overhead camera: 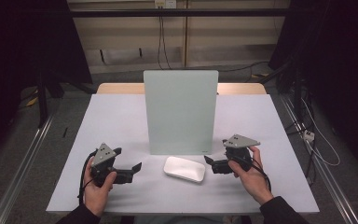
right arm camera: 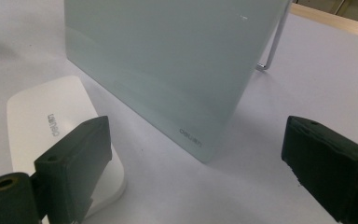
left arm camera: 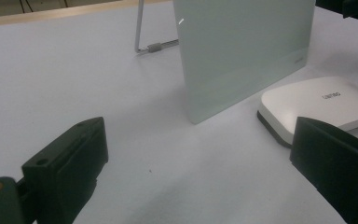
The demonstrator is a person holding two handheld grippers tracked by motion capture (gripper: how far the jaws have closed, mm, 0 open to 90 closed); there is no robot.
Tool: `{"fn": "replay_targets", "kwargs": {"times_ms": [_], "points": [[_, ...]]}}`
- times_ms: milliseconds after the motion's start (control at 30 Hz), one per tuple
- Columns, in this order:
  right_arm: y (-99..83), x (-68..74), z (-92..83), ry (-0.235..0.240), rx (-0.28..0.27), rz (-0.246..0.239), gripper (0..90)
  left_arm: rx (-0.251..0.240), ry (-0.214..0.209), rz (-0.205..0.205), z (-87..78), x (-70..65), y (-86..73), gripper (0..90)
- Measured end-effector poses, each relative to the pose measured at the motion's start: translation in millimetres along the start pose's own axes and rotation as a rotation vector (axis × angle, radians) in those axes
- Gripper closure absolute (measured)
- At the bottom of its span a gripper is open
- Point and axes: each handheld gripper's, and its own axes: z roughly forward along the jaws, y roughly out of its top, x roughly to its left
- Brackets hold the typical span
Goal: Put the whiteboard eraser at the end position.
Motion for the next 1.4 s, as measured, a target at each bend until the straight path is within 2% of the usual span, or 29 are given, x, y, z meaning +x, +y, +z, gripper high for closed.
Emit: {"fn": "replay_targets", "kwargs": {"times_ms": [367,533,667,767,867,967,1033,1400], "points": [[-18.2,-15.6,-23.4,-0.059,-0.023,0.047,7.1,-0.015,0.009,-0.016,-1.9,1.2,-0.2,4.1],[-26.1,-21.1,-31.5,-0.091,-0.032,0.07,5.2,-0.005,0.023,0.0,-2.1,0.6,-0.1,4.2],[-33.0,-24.7,-36.7,-0.105,-0.036,0.095,5.3,-0.002,0.028,0.006,-3.3,1.0,-0.1,4.4],[-40.0,-28.1,-40.7,-0.116,-0.042,0.117,5.6,-0.01,0.03,-0.011,-4.1,0.6,-0.7,4.4],[-45.7,-30.9,-44.5,-0.124,-0.049,0.138,5.9,-0.01,0.03,-0.009,-4.6,0.9,-0.9,4.3],[-48.6,-31.9,-47.9,-0.132,-0.051,0.145,6.1,-0.009,0.034,-0.006,-5.0,1.6,-0.9,4.4],[-49.6,-31.9,-49.8,-0.138,-0.049,0.131,6.2,-0.007,0.038,-0.009,-5.5,1.9,-1.4,4.4],[-64.5,-36.5,-59.4,-0.165,-0.065,0.175,6.6,-0.005,0.045,-0.019,-5.1,2.6,-1.6,4.4]]}}
